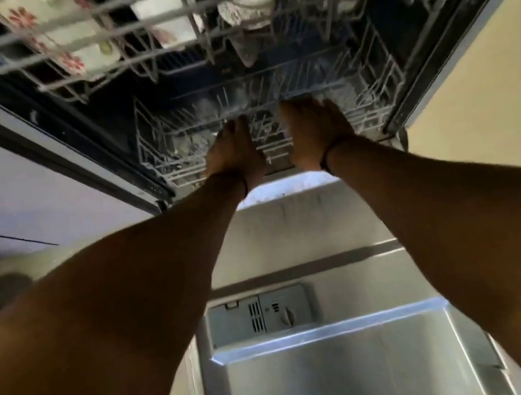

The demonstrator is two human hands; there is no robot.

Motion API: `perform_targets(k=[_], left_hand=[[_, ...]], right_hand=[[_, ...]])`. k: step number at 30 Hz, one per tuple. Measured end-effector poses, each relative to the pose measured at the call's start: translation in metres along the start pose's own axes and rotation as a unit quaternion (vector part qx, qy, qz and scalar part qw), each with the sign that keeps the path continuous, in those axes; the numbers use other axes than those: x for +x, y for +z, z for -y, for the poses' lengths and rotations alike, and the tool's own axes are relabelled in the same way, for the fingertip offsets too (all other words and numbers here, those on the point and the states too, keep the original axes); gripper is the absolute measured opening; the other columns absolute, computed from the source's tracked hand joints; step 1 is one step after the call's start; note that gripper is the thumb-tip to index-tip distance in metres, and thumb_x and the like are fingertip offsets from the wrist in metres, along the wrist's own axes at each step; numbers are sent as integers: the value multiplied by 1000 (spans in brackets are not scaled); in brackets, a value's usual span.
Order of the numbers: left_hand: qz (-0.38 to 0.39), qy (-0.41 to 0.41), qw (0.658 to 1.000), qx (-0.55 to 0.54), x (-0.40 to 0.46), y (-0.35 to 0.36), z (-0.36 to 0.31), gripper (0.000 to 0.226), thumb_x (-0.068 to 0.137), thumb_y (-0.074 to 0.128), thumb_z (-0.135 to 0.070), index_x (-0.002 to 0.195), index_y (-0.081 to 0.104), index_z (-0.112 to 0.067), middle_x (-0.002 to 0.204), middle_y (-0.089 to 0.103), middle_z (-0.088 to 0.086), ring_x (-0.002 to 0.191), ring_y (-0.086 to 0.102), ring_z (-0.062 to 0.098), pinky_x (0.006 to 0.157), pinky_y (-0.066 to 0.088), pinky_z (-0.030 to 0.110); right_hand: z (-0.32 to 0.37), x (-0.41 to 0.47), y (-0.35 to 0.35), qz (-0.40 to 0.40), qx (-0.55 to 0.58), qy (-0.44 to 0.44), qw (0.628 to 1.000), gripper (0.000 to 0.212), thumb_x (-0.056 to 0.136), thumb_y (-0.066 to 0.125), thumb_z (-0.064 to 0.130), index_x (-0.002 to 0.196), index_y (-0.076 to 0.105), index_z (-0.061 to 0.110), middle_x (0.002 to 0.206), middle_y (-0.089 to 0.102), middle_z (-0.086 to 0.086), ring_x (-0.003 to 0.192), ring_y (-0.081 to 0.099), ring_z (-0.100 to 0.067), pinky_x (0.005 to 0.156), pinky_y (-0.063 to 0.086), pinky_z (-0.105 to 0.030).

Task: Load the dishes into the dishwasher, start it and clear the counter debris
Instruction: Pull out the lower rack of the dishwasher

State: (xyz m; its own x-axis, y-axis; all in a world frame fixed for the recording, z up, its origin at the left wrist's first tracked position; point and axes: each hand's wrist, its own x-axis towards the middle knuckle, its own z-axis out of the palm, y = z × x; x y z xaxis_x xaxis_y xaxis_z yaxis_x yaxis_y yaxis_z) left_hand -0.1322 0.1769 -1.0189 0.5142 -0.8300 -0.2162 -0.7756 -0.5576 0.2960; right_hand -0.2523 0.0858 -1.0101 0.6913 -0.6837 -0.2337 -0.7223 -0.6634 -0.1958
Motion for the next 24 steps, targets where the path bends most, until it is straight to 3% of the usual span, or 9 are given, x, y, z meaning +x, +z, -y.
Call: perform_targets(k=[5, 7, 10, 12, 17, 21, 24], left_hand=[[-75, -4, 997, -24, -25, 31, 5, 44, 97, 46, -38, 135, 46, -15, 133, 49, 13, 112, 56, 34, 85, 47, 42], [-88, 0, 996, -5, -43, 38, 7, 38, 100, 39, -39, 122, 57, -14, 119, 59, 12, 101, 61, 31, 77, 47, 36], [-90, 4, 996, 15, -66, 40, 7, 34, 101, 37, -32, 104, 66, -15, 101, 67, 12, 90, 64, 31, 70, 45, 33], [-68, 6, 997, 30, -85, 40, 3, 35, 101, 39, -35, 99, 68, -15, 97, 69, 12, 88, 64, 32, 69, 46, 34], [-31, 12, 999, 18, -147, 44, -2, 36, 100, 41, -35, 92, 69, -14, 91, 69, 9, 85, 65, 29, 66, 47, 31], [12, -47, 999, 2, -205, 53, -13, 43, 100, 36, -42, 92, 69, -15, 93, 70, 6, 87, 67, 27, 76, 54, 35], [36, -60, 997, 6, -244, 57, -26, 47, 99, 33, -43, 90, 69, -15, 88, 71, 6, 83, 68, 27, 75, 54, 35]], right_hand=[[6, -17, 35, -62, 65, 7, 996, 64, 83, 63, 26, 142, 39, 18, 144, 43, -9, 134, 36, -32, 112, 31, -41], [11, -39, 43, -72, 72, 20, 995, 50, 89, 57, 32, 135, 47, 16, 135, 51, -10, 126, 44, -32, 102, 38, -40], [13, -67, 42, -87, 92, 8, 992, 27, 95, 46, 27, 115, 62, 19, 117, 62, -7, 110, 55, -30, 86, 43, -34], [13, -85, 36, -51, 116, 14, 992, 24, 96, 45, 25, 104, 67, 20, 111, 65, -6, 106, 58, -29, 82, 43, -33], [16, -141, 41, 23, 128, 22, 991, 29, 99, 43, 31, 106, 67, 17, 111, 65, -8, 106, 59, -29, 83, 45, -32], [16, -194, 52, 58, 138, 20, 988, 25, 99, 43, 28, 98, 66, 19, 103, 66, -7, 101, 61, -28, 78, 44, -30], [15, -235, 59, 73, 156, 48, 984, 25, 99, 43, 30, 98, 66, 20, 103, 67, -3, 99, 61, -24, 71, 37, -26]])
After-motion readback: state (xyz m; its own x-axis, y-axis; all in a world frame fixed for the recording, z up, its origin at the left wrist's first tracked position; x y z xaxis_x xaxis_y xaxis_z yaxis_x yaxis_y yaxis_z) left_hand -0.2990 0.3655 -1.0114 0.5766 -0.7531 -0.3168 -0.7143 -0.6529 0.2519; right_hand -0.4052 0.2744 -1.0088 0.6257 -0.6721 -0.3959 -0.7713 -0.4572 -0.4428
